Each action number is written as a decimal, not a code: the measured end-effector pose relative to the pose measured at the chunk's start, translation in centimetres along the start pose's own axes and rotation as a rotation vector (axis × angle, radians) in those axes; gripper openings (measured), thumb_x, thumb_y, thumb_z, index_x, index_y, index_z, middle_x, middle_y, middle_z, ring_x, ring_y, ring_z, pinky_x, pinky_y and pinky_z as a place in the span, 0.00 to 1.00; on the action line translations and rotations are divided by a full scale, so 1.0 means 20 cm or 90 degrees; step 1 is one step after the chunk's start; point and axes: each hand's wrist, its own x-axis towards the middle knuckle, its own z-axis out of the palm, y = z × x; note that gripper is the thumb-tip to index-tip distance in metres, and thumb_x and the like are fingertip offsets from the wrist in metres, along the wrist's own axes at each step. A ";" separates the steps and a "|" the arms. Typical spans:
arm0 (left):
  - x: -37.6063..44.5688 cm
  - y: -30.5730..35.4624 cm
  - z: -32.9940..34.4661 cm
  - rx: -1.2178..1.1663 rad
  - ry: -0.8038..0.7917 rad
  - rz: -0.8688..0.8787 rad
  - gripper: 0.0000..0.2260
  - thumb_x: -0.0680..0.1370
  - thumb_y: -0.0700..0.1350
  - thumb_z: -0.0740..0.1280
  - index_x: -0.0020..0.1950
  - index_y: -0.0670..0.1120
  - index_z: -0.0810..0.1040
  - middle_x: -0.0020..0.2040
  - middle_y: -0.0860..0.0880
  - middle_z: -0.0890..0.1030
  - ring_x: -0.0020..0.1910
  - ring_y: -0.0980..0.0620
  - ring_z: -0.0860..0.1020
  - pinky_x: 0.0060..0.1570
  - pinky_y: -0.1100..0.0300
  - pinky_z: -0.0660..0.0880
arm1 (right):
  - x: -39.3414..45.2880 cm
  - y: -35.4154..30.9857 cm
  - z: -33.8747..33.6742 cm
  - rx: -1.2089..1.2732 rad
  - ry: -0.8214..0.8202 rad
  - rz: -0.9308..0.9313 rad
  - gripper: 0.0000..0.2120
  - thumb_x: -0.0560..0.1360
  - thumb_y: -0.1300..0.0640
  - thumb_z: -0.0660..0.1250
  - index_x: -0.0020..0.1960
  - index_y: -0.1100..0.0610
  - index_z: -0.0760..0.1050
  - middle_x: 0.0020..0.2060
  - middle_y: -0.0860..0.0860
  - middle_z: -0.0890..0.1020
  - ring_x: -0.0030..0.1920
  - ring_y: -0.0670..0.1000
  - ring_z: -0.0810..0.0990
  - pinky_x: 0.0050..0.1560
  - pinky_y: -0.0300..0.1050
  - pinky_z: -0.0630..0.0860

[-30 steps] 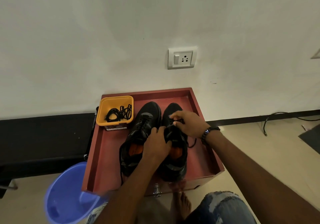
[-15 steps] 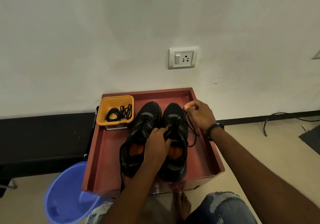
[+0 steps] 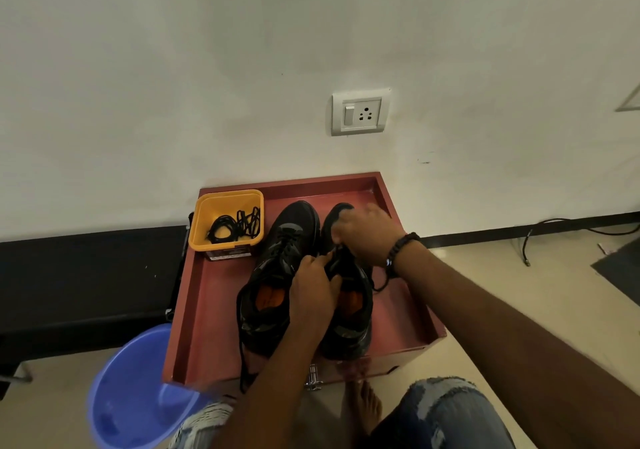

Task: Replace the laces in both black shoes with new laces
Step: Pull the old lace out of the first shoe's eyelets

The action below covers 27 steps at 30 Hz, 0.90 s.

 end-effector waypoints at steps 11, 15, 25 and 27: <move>0.00 0.00 0.00 -0.009 0.010 -0.029 0.15 0.77 0.46 0.70 0.63 0.45 0.77 0.56 0.49 0.75 0.54 0.50 0.77 0.49 0.62 0.71 | -0.06 0.04 0.08 0.162 -0.061 0.054 0.18 0.80 0.55 0.64 0.68 0.45 0.74 0.68 0.46 0.73 0.66 0.50 0.73 0.65 0.52 0.73; 0.00 0.00 -0.01 -0.009 -0.003 -0.029 0.12 0.77 0.46 0.69 0.59 0.45 0.78 0.52 0.49 0.73 0.50 0.49 0.77 0.47 0.60 0.71 | -0.03 0.00 0.11 0.024 -0.074 -0.035 0.13 0.80 0.55 0.64 0.62 0.44 0.79 0.62 0.46 0.78 0.59 0.50 0.79 0.59 0.51 0.77; 0.00 0.00 0.00 -0.026 0.000 -0.042 0.19 0.77 0.47 0.69 0.68 0.46 0.76 0.59 0.47 0.75 0.56 0.48 0.77 0.56 0.55 0.76 | 0.03 0.19 -0.11 0.283 0.211 0.297 0.11 0.80 0.56 0.63 0.57 0.46 0.81 0.56 0.48 0.81 0.54 0.51 0.79 0.54 0.48 0.76; 0.00 0.00 0.00 -0.028 0.003 -0.043 0.19 0.77 0.47 0.69 0.68 0.46 0.75 0.60 0.48 0.75 0.57 0.49 0.77 0.57 0.56 0.75 | 0.00 0.16 -0.03 0.236 0.126 0.255 0.17 0.77 0.57 0.67 0.65 0.46 0.76 0.64 0.49 0.76 0.61 0.52 0.76 0.61 0.49 0.74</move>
